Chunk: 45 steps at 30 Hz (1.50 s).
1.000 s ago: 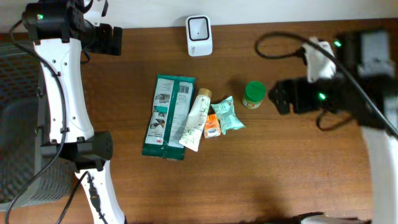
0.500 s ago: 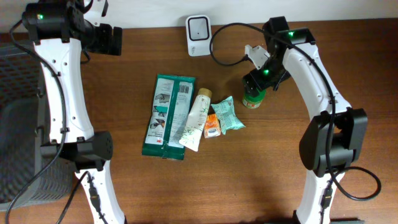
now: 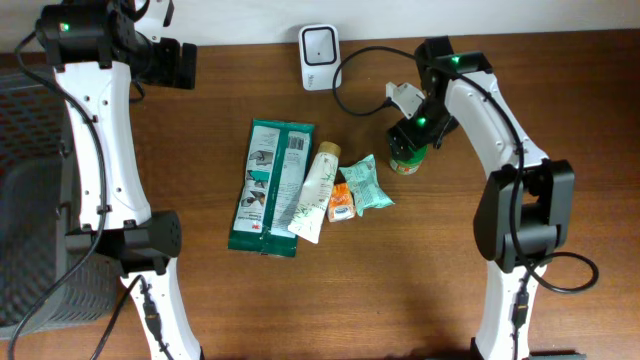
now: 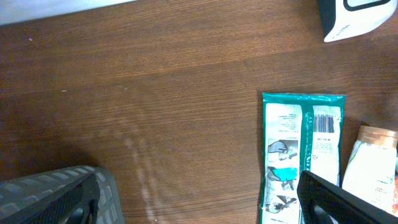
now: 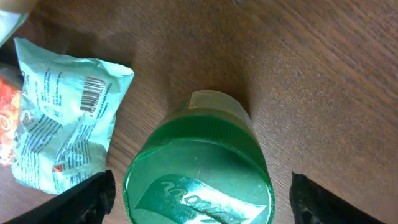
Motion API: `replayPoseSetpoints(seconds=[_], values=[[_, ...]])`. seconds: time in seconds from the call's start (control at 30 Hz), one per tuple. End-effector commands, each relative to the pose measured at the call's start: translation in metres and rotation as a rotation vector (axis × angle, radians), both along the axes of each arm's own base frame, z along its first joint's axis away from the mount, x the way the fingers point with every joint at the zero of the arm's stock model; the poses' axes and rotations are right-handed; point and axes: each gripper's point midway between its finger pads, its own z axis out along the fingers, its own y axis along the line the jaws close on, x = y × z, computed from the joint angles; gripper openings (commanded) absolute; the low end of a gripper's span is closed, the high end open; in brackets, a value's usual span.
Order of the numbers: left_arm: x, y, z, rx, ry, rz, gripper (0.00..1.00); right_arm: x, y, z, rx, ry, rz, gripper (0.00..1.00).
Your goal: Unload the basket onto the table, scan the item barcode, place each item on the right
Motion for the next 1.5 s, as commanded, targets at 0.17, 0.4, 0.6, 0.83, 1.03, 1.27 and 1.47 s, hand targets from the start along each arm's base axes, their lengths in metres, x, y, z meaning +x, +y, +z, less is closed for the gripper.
replayPoseSetpoints(seconds=[0.17, 0.4, 0.6, 0.83, 1.03, 1.27, 1.47], values=[[-0.001, 0.002, 0.003, -0.003, -0.010, -0.008, 0.99, -0.005, 0.001, -0.017, -0.002, 0.026, 0.010, 0.83], [0.000, 0.002, 0.003, -0.003, -0.010, -0.008, 0.99, -0.004, 0.001, -0.018, -0.001, 0.021, 0.010, 0.75], [0.000, 0.002, 0.003, -0.003, -0.010, -0.008, 0.99, -0.004, 0.001, -0.014, 0.003, 0.034, -0.064, 0.51], [-0.001, 0.002, 0.003, -0.003, -0.010, -0.008, 0.99, -0.011, 0.052, 0.089, 0.324, 0.069, -0.096, 0.33], [-0.001, 0.002, 0.003, -0.003, -0.010, -0.008, 0.99, -0.038, 0.113, 0.233, 1.067, 0.181, -0.050, 0.37], [-0.001, 0.002, 0.003, -0.003, -0.010, -0.008, 0.99, -0.039, 0.115, 0.288, 1.386, 0.262, -0.057, 0.37], [-0.001, 0.002, 0.003, -0.003, -0.010, -0.008, 0.99, 0.004, 0.127, 0.208, 0.866, -0.028, -0.032, 0.36]])
